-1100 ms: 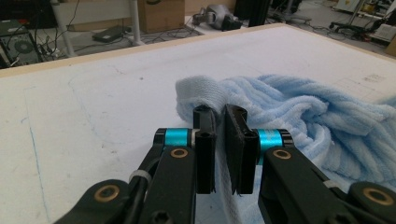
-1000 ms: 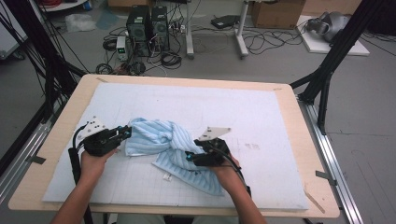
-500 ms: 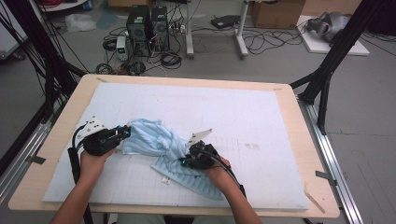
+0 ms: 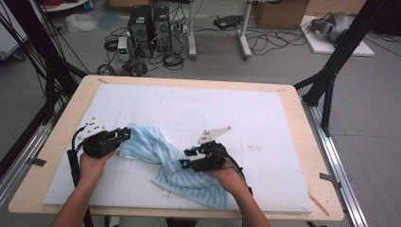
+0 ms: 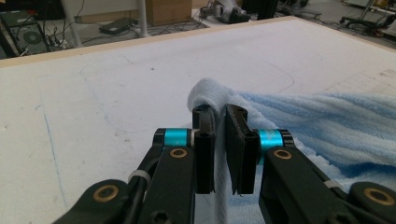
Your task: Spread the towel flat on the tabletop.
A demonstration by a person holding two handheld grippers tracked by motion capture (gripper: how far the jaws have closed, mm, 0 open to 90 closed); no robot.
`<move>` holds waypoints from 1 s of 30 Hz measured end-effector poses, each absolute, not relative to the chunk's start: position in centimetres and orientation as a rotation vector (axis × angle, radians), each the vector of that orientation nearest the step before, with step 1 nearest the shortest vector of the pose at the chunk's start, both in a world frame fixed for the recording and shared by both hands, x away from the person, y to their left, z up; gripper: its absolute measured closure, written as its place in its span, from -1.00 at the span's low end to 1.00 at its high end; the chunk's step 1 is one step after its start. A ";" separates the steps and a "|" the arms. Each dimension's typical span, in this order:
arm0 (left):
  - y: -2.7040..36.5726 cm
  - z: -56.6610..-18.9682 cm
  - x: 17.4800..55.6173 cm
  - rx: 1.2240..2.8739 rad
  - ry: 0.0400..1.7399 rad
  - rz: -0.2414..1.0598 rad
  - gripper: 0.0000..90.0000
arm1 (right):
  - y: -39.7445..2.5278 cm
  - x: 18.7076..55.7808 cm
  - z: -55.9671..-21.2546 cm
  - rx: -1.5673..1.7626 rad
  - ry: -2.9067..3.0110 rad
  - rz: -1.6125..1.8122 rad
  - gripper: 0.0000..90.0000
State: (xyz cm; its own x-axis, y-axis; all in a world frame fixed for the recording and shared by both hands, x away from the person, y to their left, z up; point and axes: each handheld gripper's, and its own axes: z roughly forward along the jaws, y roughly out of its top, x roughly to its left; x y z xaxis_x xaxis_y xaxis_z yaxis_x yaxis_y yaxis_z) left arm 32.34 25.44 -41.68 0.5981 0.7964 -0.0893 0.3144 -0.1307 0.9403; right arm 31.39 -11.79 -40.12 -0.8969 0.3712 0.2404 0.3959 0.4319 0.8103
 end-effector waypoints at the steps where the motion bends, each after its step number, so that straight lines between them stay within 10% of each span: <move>1: 25.5 -41.7 32.3 1.711 0.926 0.538 0.81 | -11.9 32.7 -39.7 -0.791 -2.654 -1.558 0.17; 23: 26.2 -42.1 32.2 1.710 0.947 0.517 0.79 | 0.2 39.1 -44.0 -0.814 -3.015 -1.154 0.02; 30: 26.2 -42.1 32.2 1.711 0.946 0.520 0.79 | 0.4 38.7 -43.6 -0.721 -3.043 -1.122 0.87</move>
State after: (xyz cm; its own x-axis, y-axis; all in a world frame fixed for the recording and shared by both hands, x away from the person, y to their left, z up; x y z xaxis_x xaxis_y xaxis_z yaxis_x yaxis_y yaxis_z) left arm 32.16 26.18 -42.14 0.5911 0.7993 -0.1086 0.3369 -0.1224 0.9336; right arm 38.72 0.39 -43.58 -0.8901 0.4553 -0.0196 0.3337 0.6805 0.6524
